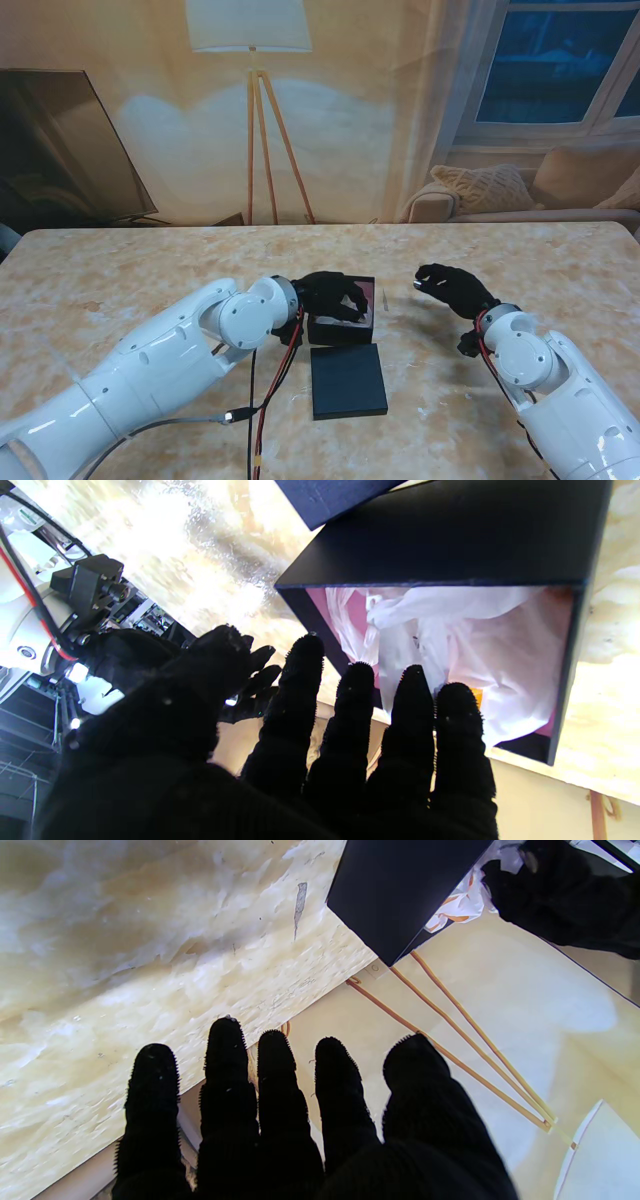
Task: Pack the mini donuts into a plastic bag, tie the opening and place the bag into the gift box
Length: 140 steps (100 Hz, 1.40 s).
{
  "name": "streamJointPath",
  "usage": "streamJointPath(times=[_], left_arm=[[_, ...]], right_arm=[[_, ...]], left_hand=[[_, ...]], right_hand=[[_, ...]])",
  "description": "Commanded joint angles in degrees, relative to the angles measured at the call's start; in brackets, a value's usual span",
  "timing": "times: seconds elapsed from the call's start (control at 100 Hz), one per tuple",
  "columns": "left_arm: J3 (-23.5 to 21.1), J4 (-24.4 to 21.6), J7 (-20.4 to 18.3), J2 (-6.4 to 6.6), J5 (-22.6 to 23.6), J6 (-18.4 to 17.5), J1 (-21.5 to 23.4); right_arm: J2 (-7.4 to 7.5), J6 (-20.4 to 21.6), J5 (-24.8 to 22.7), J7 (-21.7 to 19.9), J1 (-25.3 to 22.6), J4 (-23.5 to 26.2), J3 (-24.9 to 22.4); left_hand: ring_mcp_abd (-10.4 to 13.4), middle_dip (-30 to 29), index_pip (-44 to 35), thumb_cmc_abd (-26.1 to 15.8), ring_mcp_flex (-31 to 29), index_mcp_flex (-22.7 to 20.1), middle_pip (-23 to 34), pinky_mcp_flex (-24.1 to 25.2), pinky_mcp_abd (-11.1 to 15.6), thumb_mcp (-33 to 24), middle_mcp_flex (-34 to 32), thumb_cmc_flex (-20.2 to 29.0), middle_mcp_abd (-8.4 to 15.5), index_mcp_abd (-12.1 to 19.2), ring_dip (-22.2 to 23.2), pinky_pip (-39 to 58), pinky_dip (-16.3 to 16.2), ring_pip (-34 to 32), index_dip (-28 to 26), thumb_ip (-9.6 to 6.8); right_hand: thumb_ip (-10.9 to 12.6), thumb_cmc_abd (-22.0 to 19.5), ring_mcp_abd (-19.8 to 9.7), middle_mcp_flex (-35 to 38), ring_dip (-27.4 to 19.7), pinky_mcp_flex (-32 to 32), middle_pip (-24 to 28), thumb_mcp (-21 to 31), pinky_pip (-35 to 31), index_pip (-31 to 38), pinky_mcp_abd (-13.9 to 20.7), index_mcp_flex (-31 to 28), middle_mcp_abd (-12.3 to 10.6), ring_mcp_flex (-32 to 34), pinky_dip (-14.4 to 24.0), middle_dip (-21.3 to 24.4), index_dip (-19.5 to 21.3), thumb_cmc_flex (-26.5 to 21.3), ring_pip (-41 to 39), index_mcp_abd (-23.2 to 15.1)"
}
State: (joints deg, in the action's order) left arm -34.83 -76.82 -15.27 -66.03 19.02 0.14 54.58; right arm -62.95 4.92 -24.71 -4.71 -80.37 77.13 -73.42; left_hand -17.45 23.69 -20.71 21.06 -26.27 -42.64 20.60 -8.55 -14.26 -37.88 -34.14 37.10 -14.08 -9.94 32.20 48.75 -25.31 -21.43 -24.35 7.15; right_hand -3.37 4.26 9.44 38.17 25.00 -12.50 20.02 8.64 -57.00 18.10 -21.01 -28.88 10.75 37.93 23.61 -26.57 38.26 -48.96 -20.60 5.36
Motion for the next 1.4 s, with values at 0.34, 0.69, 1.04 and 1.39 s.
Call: streamJointPath(times=[0.34, 0.69, 1.04, 1.39], left_arm=[[-5.9, -7.0, -1.5, 2.39, 3.2, -2.4, 5.0], [-6.4, -7.4, -0.3, 2.86, 7.6, -5.2, 5.2], [-9.1, -9.4, 0.0, 3.03, 7.3, -2.6, 8.3], [-20.0, -13.0, 1.3, 4.81, 14.5, -7.1, 18.0]], right_arm=[[-0.28, 0.1, 0.0, -0.9, -0.5, 0.1, 0.2], [-0.28, -0.1, 0.1, -1.0, -0.5, 0.2, 0.2], [-0.27, 0.1, 0.1, -1.0, -0.5, 0.2, 0.1], [-0.07, -0.3, 0.6, -2.3, -1.1, 1.5, 0.6]], left_hand=[[-0.8, -1.1, -0.6, -3.3, 0.7, 1.0, -1.2, 0.5, -1.7, 5.5, 2.6, 0.5, 4.3, 4.8, 3.5, 2.1, -4.2, -1.1, -1.4, -0.13], [6.4, 5.3, 3.4, -6.2, -0.8, 11.4, -1.5, -2.8, 4.8, 12.8, 13.8, -0.4, 6.3, 11.1, 35.7, 18.2, -28.3, -29.3, 2.0, -0.69], [1.8, 6.2, -1.4, -5.2, -2.4, 6.4, 2.7, -3.9, 1.3, 8.7, 4.4, 3.3, 4.6, 5.8, 26.5, 14.3, -25.2, -21.0, -1.0, -0.77], [1.1, 5.1, 0.1, -4.9, -2.5, 7.2, 1.5, -3.9, 0.0, 7.0, 5.0, 3.3, 1.1, 2.9, 21.8, 11.4, -22.0, -14.9, -0.8, -0.65]], right_hand=[[1.3, -0.2, -0.2, 0.5, 1.4, 0.1, -0.2, -0.1, -0.8, 0.6, -0.2, 0.5, 0.5, 0.7, -0.4, -0.2, 0.5, 0.5, -0.4, -1.4], [1.2, -0.3, -0.3, 0.6, 1.4, 0.2, -0.2, -0.1, -0.7, 0.8, -0.1, 1.0, 0.6, 0.8, -0.5, -0.2, 0.5, 0.5, -0.4, -2.2], [1.2, -0.1, -0.4, 0.8, 1.4, 0.1, -0.1, 0.0, -0.8, 1.3, -0.1, 0.1, 0.4, 1.0, -0.5, -0.3, 0.5, 0.5, -0.5, -2.1], [1.2, -0.2, -0.3, 1.3, 1.5, -0.1, 0.1, 0.1, -0.9, 1.4, -0.2, -0.3, 0.3, 1.4, -0.4, -0.3, 0.5, 0.4, -0.8, -1.9]])
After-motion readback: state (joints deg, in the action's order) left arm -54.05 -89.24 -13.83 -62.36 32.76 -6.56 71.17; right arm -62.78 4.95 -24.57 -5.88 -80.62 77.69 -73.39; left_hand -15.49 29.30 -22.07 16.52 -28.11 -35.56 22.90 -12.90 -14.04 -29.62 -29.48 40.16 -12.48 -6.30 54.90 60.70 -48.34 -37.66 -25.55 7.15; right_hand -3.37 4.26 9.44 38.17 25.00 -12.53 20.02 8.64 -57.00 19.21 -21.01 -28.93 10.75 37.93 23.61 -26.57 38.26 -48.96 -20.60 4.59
